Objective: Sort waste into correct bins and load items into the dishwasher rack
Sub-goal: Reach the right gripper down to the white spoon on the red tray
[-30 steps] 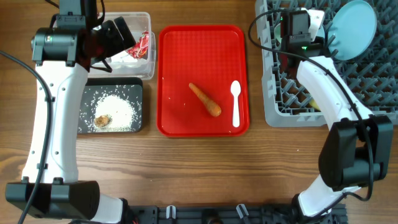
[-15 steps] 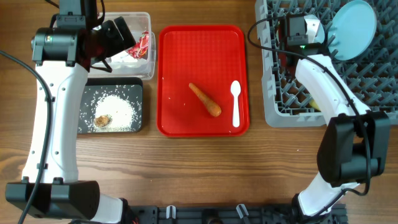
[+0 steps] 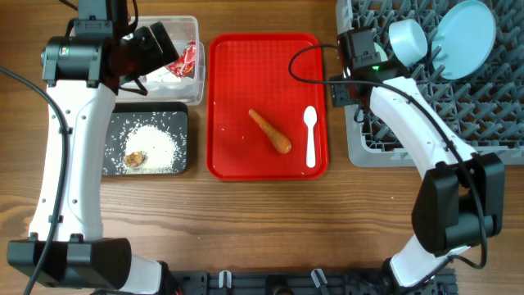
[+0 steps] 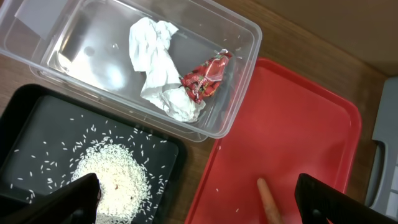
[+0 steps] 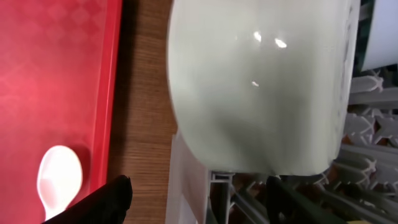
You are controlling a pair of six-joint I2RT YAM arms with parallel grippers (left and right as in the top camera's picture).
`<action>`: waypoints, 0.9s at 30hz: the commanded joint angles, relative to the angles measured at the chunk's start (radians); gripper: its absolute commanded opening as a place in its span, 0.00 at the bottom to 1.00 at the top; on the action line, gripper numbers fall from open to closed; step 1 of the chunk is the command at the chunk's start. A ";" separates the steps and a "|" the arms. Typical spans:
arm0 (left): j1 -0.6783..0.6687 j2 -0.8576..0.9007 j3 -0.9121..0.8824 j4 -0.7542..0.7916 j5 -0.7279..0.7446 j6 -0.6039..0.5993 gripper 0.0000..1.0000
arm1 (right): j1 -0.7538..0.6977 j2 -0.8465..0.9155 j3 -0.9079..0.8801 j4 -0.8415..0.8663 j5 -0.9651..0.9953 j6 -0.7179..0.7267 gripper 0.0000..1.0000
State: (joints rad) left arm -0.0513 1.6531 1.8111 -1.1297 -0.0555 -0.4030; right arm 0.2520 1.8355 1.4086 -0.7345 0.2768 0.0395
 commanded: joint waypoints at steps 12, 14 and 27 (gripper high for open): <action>0.003 0.006 0.001 -0.001 -0.006 -0.009 1.00 | -0.002 -0.105 0.079 0.020 -0.152 0.011 0.71; 0.003 0.006 0.001 0.000 -0.006 -0.010 1.00 | -0.002 -0.105 0.077 0.017 -0.218 0.012 0.70; 0.003 0.006 0.001 0.000 -0.006 -0.009 1.00 | 0.159 -0.006 0.071 -0.040 -0.479 -0.137 0.64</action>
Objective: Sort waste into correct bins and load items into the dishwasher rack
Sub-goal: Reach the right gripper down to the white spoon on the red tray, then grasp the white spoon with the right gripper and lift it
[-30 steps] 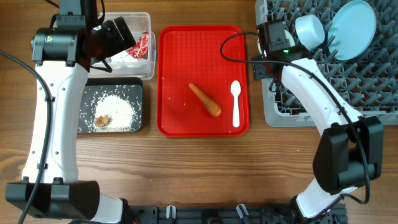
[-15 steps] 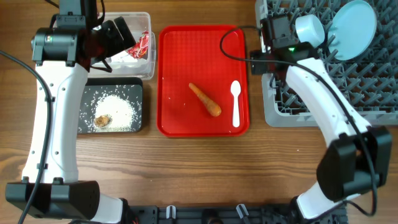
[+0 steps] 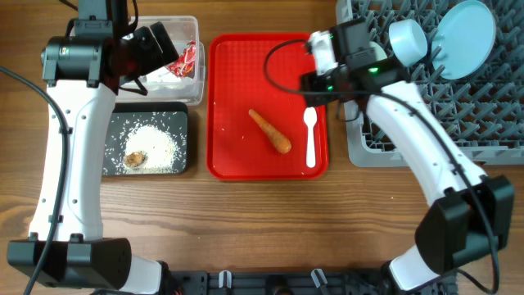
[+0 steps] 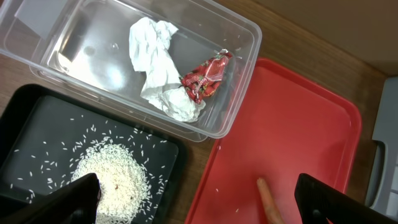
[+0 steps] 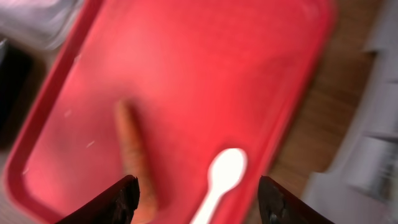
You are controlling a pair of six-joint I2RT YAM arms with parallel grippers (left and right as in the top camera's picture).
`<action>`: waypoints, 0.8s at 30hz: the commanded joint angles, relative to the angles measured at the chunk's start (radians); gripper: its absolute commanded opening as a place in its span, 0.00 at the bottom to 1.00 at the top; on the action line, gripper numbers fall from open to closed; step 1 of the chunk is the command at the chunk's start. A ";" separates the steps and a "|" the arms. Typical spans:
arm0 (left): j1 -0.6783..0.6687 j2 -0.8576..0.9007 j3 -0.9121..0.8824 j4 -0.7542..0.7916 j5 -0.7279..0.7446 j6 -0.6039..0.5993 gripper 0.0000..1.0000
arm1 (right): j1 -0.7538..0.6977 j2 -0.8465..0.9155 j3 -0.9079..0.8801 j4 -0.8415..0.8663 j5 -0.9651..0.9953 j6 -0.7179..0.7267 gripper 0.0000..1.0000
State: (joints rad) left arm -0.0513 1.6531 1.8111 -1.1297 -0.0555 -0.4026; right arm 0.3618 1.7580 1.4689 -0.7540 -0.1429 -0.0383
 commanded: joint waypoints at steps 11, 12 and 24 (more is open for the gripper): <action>0.003 0.006 0.001 0.000 -0.006 -0.010 1.00 | 0.086 0.184 0.011 -0.091 0.060 0.219 0.58; 0.003 0.006 0.001 0.000 -0.006 -0.010 1.00 | 0.081 0.193 0.010 -0.115 0.060 0.234 0.54; 0.003 0.006 0.001 0.000 -0.006 -0.010 1.00 | 0.080 0.270 -0.093 -0.130 0.232 0.384 0.41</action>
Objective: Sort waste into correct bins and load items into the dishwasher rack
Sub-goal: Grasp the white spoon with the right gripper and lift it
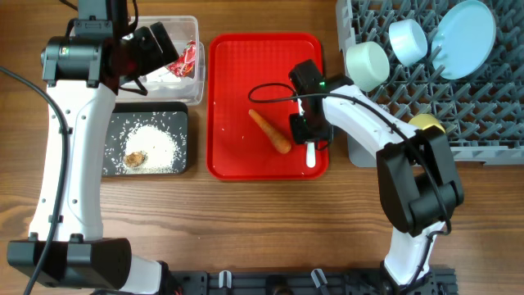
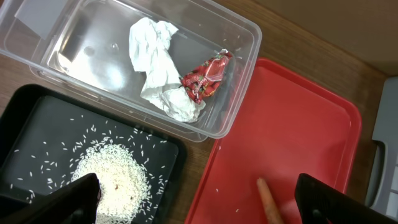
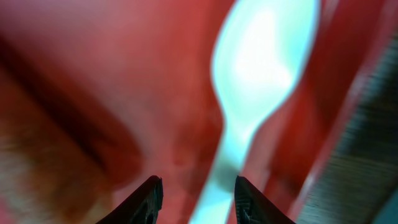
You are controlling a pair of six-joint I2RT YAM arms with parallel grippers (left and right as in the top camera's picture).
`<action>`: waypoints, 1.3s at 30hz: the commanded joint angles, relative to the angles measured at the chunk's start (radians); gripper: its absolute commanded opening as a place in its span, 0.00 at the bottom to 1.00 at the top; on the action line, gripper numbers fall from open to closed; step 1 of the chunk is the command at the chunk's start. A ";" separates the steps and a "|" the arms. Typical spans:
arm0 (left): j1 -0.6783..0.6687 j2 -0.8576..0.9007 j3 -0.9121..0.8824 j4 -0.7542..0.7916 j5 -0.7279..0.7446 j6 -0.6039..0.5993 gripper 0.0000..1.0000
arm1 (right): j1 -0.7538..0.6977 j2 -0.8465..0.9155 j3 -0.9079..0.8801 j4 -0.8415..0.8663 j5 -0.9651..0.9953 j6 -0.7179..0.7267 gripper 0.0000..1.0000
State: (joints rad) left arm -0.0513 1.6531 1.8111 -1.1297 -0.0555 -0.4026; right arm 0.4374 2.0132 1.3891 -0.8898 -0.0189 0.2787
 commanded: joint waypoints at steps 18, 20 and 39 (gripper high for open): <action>0.003 0.006 0.001 0.000 -0.006 -0.010 1.00 | 0.002 0.051 -0.130 0.198 0.021 -0.051 0.04; 0.003 0.006 0.001 0.000 -0.006 -0.010 1.00 | -0.001 0.047 -0.118 0.193 0.021 -0.060 0.04; 0.003 0.006 0.001 -0.001 -0.006 -0.010 1.00 | -0.323 -0.557 -0.011 0.081 0.051 -0.048 0.04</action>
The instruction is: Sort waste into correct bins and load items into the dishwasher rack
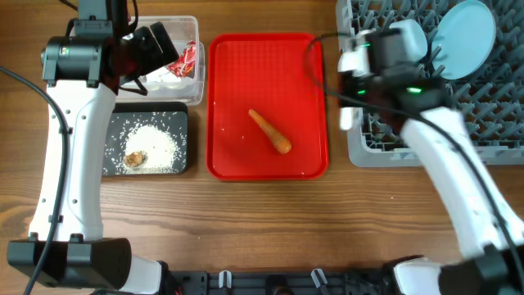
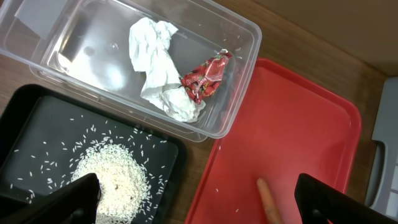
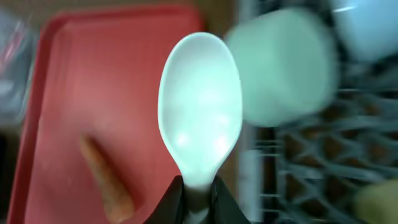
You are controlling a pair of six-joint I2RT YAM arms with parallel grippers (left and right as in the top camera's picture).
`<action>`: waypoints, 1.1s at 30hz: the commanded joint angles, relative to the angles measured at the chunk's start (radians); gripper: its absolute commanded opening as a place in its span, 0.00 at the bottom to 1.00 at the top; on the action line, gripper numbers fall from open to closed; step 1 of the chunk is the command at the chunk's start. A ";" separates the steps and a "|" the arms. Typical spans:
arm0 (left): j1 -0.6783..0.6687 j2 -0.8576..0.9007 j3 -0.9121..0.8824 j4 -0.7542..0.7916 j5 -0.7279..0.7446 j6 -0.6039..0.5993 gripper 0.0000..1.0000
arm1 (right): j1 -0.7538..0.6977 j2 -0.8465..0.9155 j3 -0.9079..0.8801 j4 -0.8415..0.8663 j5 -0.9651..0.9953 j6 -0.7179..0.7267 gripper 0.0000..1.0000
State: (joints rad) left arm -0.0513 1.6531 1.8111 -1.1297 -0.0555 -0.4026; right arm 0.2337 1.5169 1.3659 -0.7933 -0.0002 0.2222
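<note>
A white plastic spoon (image 3: 199,118) stands bowl-up in my right gripper (image 3: 196,202), which is shut on its handle, over the gap between the red tray (image 1: 237,65) and the grey dishwasher rack (image 1: 483,123). The right arm is blurred in the overhead view. An orange carrot (image 1: 270,131) lies in the middle of the tray. My left gripper (image 2: 196,186) hangs open over the near edge of the clear bin (image 2: 242,37), with nothing between its fingers. The bin holds a crumpled white tissue (image 2: 158,68) and a red wrapper (image 2: 205,78).
A black tray (image 1: 147,143) with spilled rice and a food scrap sits left of the red tray. The rack holds a pale green bowl (image 3: 286,68), a light blue cup (image 1: 407,34) and a light blue plate (image 1: 464,29).
My right gripper was low on the tray, open around the spoon's handle. Now it is shut on the spoon, raised and moved right to the rack's left edge. The tray holds only the carrot.
My right gripper was first at the rack's left side beside the green bowl. Then it was over the tray, then down on the spoon beside the carrot. Now it holds the spoon by the rack. My left arm stayed still above the clear bin throughout.
</note>
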 commanded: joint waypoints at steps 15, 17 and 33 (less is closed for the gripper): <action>0.003 0.006 0.001 0.000 -0.006 -0.010 1.00 | -0.396 0.129 -0.004 0.113 -0.009 0.225 0.82; 0.003 0.006 0.001 0.000 -0.006 -0.010 1.00 | -0.396 0.124 -0.003 0.142 -0.013 0.224 0.82; -0.038 0.030 0.001 0.027 0.356 0.170 0.68 | -0.396 -0.182 -0.003 0.153 -0.222 -0.051 1.00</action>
State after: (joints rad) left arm -0.0513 1.6539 1.8111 -1.1000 0.0566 -0.3985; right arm -0.1665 1.3804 1.3621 -0.6411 -0.2253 0.2138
